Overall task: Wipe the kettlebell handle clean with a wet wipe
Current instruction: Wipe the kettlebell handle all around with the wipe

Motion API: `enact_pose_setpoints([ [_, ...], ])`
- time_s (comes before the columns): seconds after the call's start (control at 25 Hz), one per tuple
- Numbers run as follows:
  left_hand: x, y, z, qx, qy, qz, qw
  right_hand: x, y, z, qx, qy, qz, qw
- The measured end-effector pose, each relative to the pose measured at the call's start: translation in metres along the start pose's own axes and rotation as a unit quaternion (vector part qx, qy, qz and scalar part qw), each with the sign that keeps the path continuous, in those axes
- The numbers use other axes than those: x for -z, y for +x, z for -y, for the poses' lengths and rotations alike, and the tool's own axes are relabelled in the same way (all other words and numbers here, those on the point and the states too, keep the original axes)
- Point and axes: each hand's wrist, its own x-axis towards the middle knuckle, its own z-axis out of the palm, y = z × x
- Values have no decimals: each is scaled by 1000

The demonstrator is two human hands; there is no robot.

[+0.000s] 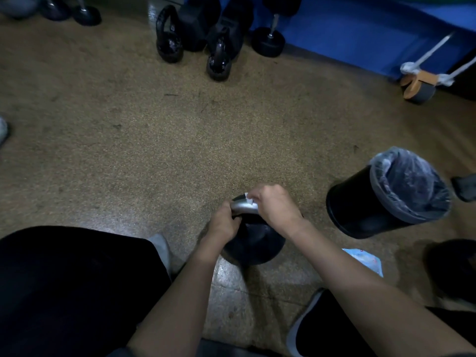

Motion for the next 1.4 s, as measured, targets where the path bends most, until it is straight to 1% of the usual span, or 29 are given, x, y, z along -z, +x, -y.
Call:
enact_pose_setpoints([
  [0.16,0,1,1,6,7,-2,1000,-7,-14,5,64,-37,-25,997],
  [0.28,0,1,1,6,7,-3,1000,-6,-15,3,60,-37,-63,995],
  [0.36,0,1,0,10,12,-3,1000,-13,-19,9,80,-25,-91,992],
  [0.48,0,2,0,9,15,0,1000,-28,-32,13,114,-20,-107,987],
  [0.6,0,2,1,7,9,-6,1000,-32,-33,14,87,-3,-132,987],
  [0.8,1,0,0,-12,0,-12,1000,-49,-42,13,105,-29,-134,985],
  [0.96,1,1,0,-14,3,-9,1000,-50,-40,12,77,-32,-161,984],
  [1.12,0,-1,1,-19,-2,-13,1000,-54,-44,9,103,-45,-161,981],
  [1.2,0,-1,0,-22,-2,-18,1000,-52,-45,6,97,-43,-158,982],
  [1.4,1,-2,1,-12,-10,-4,1000,-50,-40,15,121,-66,-165,977],
])
